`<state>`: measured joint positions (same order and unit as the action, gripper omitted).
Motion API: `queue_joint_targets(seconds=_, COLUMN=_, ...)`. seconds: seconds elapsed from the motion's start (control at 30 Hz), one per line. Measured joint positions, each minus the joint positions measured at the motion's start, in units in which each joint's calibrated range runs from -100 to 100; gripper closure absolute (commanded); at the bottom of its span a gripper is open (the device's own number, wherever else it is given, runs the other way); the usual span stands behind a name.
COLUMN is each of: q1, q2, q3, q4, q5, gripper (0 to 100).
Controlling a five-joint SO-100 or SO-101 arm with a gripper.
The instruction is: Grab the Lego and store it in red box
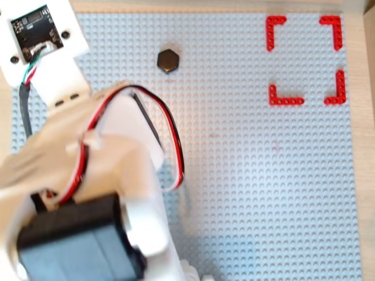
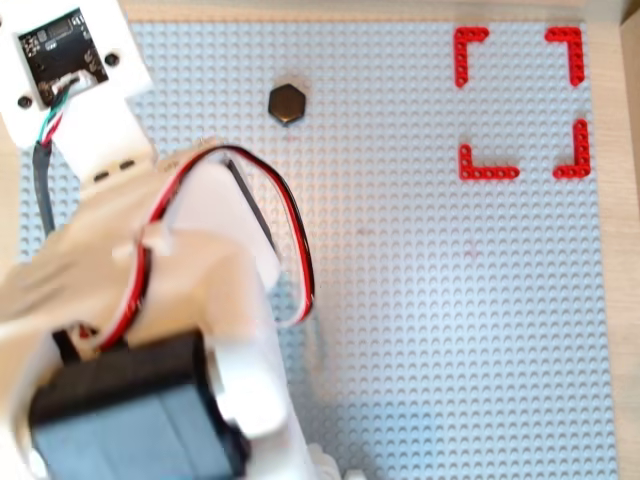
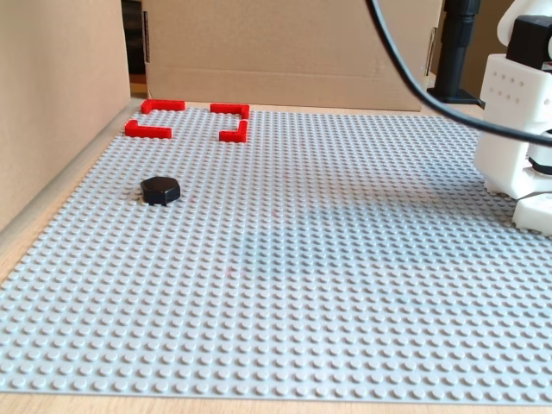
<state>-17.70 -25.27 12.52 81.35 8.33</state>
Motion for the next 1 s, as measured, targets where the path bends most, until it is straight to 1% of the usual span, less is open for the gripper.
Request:
queue_joint_targets(seconds=0.13, q1=-0.29, q2=8.54, q3=0.09, q4=-5.53, q5=0.05, gripper=78)
queue_joint_targets(seconds=0.37, q1=3.05, q2=21.64, q3=0.09, q4=-14.85, q5=0.15, gripper=78)
queue_joint_targets(seconds=0.47, q1=5.23, q2=25.36, q3=0.09, q4=-18.13, q5=1.22, gripper=78)
queue_joint_targets(seconds=0.7, q1=9.01, q2=30.94, q3=0.09, q4=-23.66, q5=1.76, gripper=78)
queue_joint_targets(seconds=1.0, q1=8.80, q2=34.91, q3=0.09, q4=-28.84, q5=1.37, gripper=78)
